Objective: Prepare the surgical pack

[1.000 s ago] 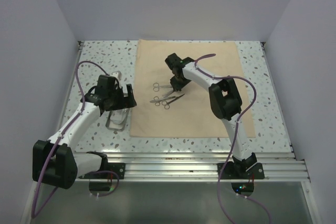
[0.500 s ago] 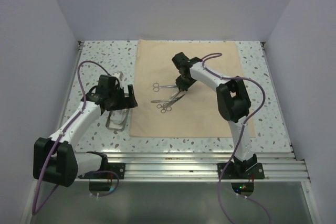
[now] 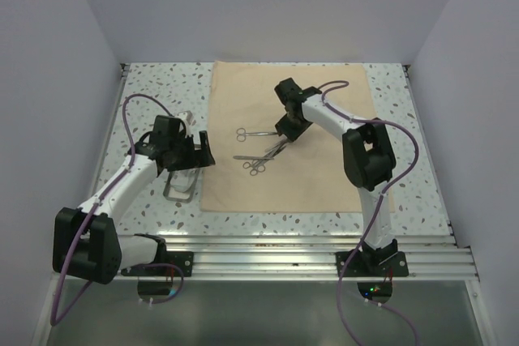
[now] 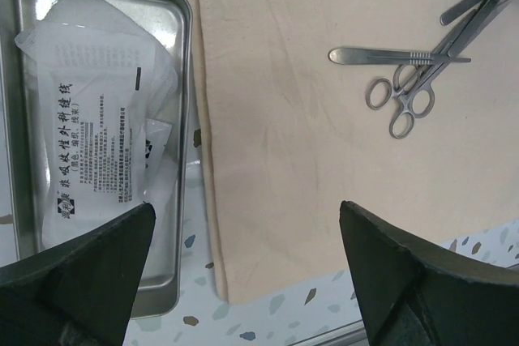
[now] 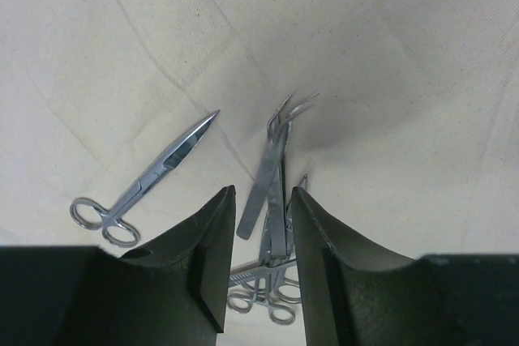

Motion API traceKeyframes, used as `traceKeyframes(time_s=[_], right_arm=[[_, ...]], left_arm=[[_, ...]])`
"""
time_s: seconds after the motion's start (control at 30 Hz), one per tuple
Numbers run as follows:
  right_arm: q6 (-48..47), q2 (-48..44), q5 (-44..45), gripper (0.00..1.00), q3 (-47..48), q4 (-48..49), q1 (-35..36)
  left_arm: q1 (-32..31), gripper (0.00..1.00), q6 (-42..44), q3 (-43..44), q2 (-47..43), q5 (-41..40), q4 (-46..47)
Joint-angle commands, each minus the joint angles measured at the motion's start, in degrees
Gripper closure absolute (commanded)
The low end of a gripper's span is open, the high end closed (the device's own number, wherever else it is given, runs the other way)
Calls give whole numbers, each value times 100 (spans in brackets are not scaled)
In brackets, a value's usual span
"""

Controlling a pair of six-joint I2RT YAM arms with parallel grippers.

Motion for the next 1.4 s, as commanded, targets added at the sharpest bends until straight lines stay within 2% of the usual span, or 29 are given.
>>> traceKeyframes(time_s=[0.0,0.27,0.47,1.07,1.23,1.37], right_arm=[[-147,-4,-35,61,103,-60,-21],[-217,22,-18,68,14,-7,-12],[-445,180,369,74,269,-86,-74],[-762,523,624,76,480,116,-285],[-744,585,677,82,577,63,-337],[-849,593,765,82,665,28,-355]], left_arm=[[47,1,13,13,28,136,260],[56,1,-22,-92,54,224,304],[48,1,-66,-163,63,321,374],[47,1,-57,-189,133,356,410],[47,1,-48,-172,177,373,427],[47,1,-22,-163,230,382,418]])
